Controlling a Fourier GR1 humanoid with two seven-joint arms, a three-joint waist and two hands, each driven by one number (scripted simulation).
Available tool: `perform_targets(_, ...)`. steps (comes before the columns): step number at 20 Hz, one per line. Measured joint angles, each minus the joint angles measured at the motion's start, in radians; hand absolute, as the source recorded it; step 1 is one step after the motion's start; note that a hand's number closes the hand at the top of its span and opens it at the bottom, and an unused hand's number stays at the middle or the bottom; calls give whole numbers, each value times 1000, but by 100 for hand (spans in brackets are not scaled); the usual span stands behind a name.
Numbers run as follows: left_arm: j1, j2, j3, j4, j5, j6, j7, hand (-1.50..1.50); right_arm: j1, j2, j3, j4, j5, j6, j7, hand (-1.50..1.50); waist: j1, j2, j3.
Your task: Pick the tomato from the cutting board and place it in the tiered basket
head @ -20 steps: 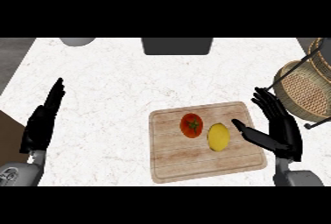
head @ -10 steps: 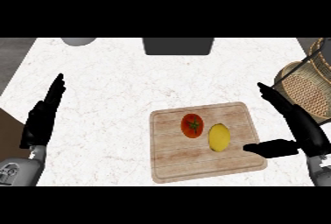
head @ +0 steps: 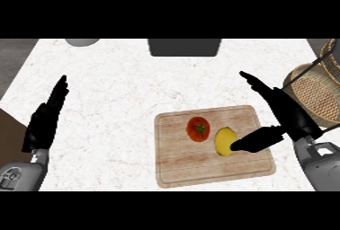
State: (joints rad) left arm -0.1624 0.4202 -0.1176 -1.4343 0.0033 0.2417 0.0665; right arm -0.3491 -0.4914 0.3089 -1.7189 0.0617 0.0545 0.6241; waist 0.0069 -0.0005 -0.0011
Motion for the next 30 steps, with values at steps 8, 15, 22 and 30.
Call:
perform_targets(8,-12,-31,24,3,-31,-18,5,0,-82,88,30,89,38,101,154,-150,-2,1,1)
perform_targets(15,11,-50,65,3,-54,-57,-13,0,-60,181,64,101,145,140,213,-150,-4,0,1)
perform_targets(22,7,-78,98,4,-92,-83,-9,0,-6,230,74,75,266,180,201,-150,-6,0,1)
perform_targets(30,14,-108,119,-33,-126,-101,13,0,29,273,85,68,418,185,176,-150,-6,0,1)
